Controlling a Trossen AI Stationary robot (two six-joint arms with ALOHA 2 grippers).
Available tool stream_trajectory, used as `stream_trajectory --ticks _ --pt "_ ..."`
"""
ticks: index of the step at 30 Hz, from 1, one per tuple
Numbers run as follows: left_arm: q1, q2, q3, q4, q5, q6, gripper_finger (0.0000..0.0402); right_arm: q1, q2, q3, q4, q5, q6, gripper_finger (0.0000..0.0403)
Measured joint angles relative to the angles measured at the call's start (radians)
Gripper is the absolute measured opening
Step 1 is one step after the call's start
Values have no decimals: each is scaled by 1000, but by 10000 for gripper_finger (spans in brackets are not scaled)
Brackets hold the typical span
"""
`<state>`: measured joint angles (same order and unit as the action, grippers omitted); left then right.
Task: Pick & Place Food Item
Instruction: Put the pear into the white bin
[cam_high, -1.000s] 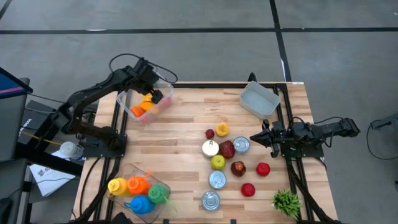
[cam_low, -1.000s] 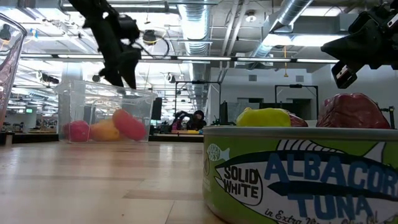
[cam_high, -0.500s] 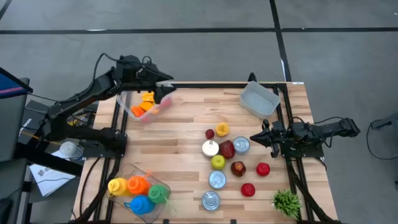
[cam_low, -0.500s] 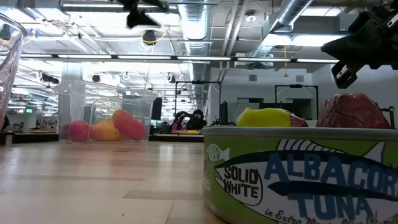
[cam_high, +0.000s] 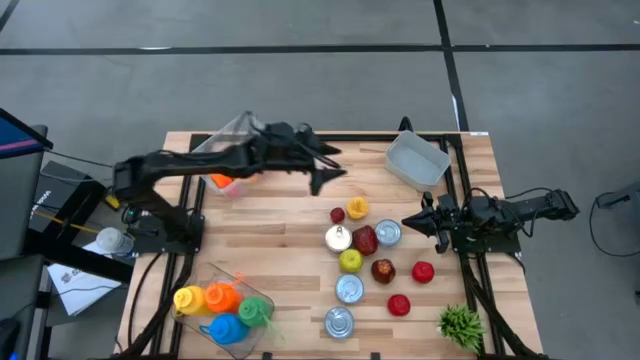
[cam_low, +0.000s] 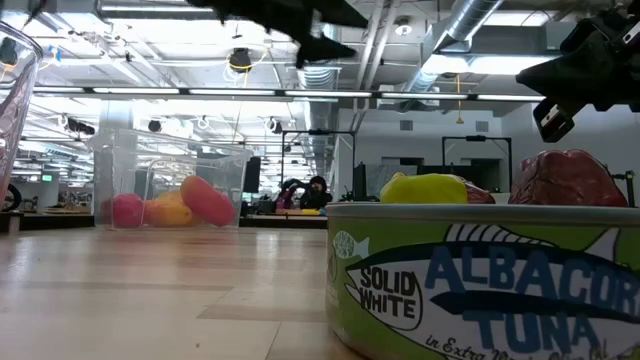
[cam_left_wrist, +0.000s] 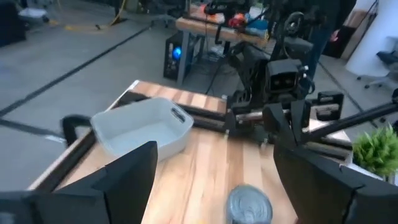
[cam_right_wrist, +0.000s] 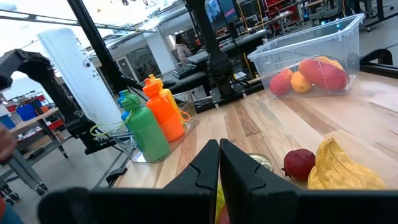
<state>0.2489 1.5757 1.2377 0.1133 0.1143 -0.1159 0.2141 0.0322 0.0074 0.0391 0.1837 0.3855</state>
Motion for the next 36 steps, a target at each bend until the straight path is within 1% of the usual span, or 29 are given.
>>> stream_trajectory --ticks 3,7,11,20,25,28,32,36 --pt "-4 100 0 113 2 -40 310 0 0 0 0 0 0 10" --pt "-3 200 -2 182 1 -78 310 0 0 0 0 0 0 10" --pt "-13 282 -1 259 0 -79 310 0 0 0 0 0 0 10" --pt "-67 424 -1 279 -23 -77 310 0 0 0 0 0 0 10" --pt "-97 478 -1 274 -63 -81 310 0 0 0 0 0 0 10" --pt "-106 500 -1 272 -112 -80 310 0 0 0 0 0 0 10" --pt "-104 503 -5 279 -151 -80 309 0 0 0 0 0 0 10" --pt "-101 502 -19 269 -171 -84 287 0 0 0 0 0 0 10"
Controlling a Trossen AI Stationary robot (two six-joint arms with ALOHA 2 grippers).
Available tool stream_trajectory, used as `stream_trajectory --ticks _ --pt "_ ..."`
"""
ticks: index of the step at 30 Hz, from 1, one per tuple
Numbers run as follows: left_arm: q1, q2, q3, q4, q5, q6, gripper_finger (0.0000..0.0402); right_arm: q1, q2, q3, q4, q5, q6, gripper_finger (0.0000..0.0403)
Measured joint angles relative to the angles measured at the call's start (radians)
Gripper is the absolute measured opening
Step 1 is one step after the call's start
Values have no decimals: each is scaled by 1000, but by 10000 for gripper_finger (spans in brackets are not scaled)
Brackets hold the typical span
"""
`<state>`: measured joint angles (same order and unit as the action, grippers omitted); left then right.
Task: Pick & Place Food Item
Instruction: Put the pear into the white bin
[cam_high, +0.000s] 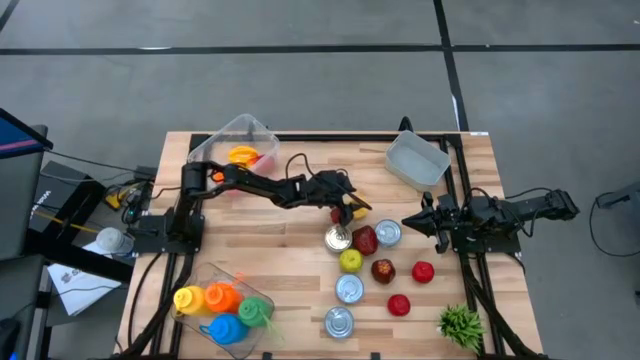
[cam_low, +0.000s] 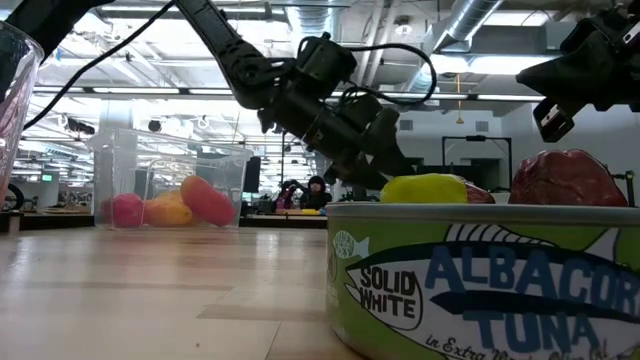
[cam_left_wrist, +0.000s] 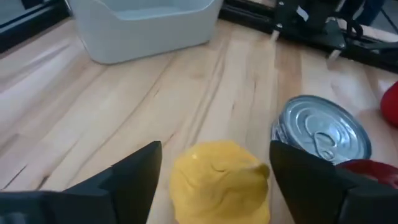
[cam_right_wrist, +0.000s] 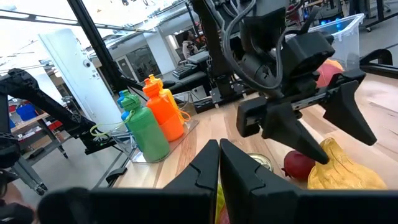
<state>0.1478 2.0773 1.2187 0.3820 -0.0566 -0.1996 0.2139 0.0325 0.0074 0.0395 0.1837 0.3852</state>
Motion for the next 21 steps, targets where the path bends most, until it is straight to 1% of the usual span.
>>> stream_trajectory --ticks 5,21 --pt "-7 0 -29 -4 1 0 237 0 0 0 0 0 0 10" --pt "-7 -8 -33 -2 1 0 108 0 0 0 0 0 0 10"
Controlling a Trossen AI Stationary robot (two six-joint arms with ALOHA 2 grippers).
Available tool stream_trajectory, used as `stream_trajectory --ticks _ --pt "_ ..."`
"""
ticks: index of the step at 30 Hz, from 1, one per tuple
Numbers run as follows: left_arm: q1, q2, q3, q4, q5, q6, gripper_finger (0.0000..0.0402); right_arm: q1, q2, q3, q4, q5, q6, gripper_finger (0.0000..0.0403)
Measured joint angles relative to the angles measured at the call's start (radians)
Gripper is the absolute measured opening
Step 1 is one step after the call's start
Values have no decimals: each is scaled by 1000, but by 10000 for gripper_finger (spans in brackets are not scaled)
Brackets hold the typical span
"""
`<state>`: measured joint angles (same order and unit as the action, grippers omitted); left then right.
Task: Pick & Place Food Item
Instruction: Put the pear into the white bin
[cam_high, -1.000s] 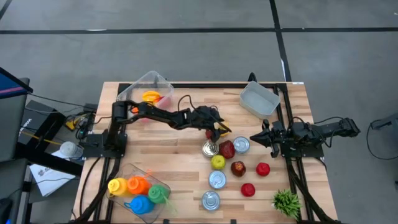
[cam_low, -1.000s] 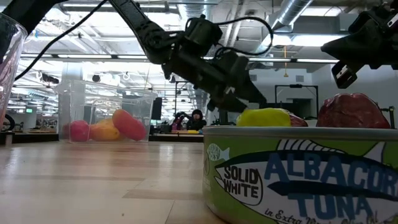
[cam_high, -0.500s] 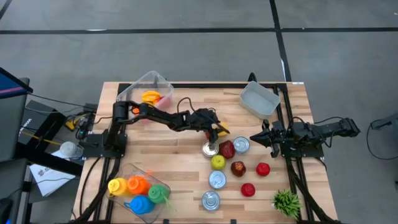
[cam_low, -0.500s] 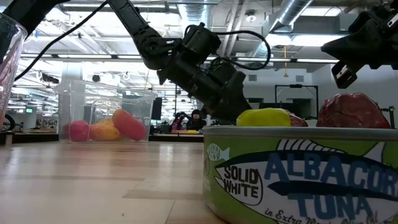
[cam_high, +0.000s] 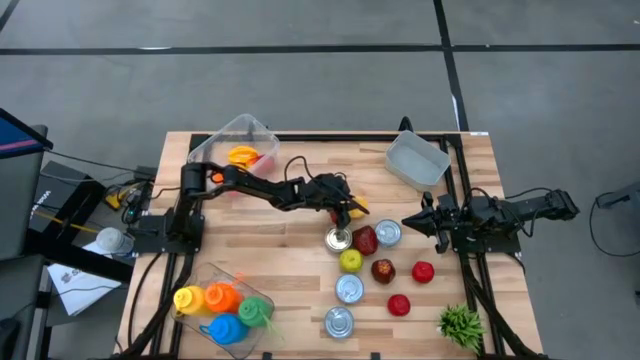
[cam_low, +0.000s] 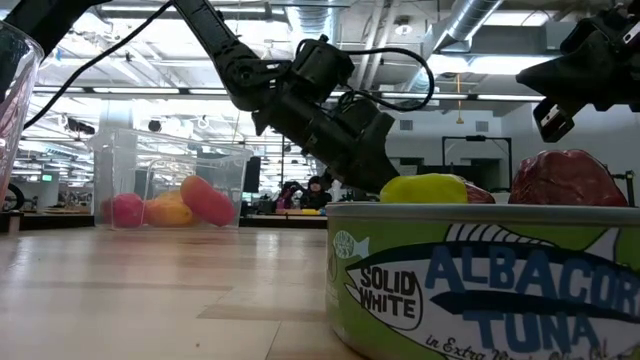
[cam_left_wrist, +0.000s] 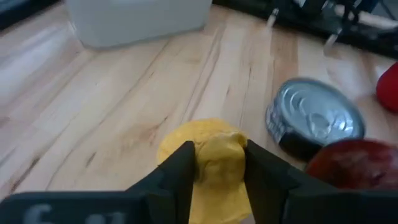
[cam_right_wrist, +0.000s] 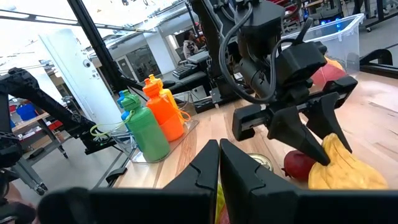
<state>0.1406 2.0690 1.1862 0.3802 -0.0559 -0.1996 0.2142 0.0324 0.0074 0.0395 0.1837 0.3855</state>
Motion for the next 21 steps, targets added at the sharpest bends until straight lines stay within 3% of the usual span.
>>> stream_trajectory --ticks 9,14,21 --pt "1 -137 1 1 0 -25 99 0 0 0 0 0 0 10" --pt "1 -330 2 -5 2 -97 99 0 0 0 0 0 0 10" --pt "6 -648 1 -14 103 -250 101 0 0 0 0 0 0 10"
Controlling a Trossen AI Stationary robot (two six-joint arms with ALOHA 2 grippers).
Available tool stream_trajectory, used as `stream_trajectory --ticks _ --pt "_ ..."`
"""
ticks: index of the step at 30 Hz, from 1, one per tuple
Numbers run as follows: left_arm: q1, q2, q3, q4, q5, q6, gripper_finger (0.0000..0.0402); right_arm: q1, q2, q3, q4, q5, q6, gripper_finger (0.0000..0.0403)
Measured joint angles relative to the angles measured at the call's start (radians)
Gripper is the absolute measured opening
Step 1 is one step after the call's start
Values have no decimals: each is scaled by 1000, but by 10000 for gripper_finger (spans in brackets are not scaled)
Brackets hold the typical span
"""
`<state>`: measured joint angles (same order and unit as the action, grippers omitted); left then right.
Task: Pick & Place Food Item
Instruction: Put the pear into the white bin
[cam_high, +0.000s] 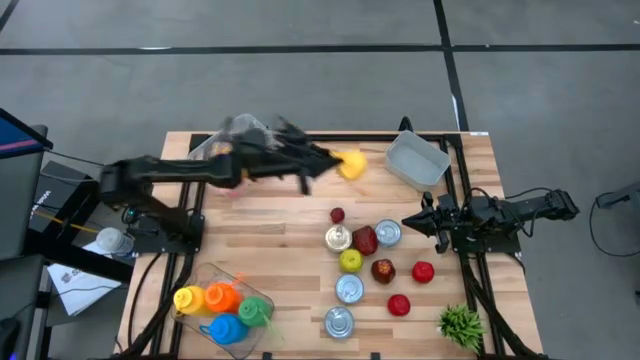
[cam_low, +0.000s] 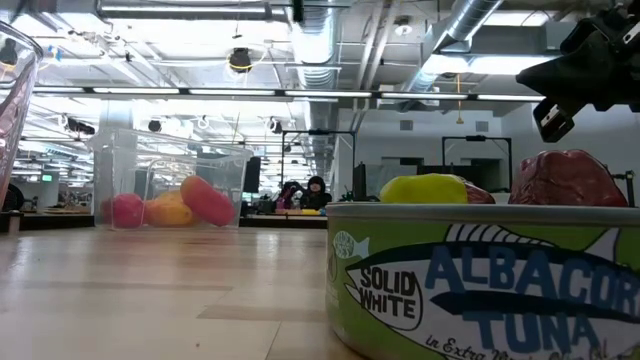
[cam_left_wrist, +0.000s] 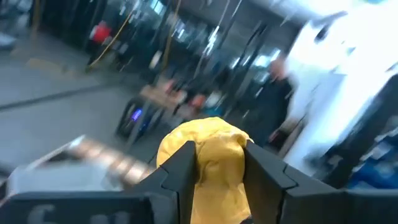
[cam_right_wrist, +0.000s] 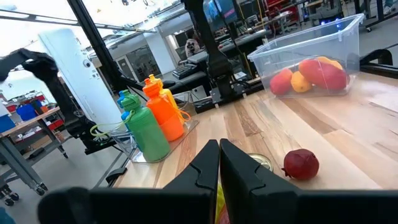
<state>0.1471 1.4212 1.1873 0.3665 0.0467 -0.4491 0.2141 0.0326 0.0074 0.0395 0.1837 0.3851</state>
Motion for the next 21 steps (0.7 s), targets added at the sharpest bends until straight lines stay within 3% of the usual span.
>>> stream_trajectory --ticks 11,16,21 --pt "-30 -414 0 1 32 -120 109 0 0 0 0 0 0 10" --pt "-31 -521 0 1 115 -188 109 0 0 0 0 0 0 10" --pt "-31 -567 0 0 120 -185 110 0 0 0 0 0 0 10"
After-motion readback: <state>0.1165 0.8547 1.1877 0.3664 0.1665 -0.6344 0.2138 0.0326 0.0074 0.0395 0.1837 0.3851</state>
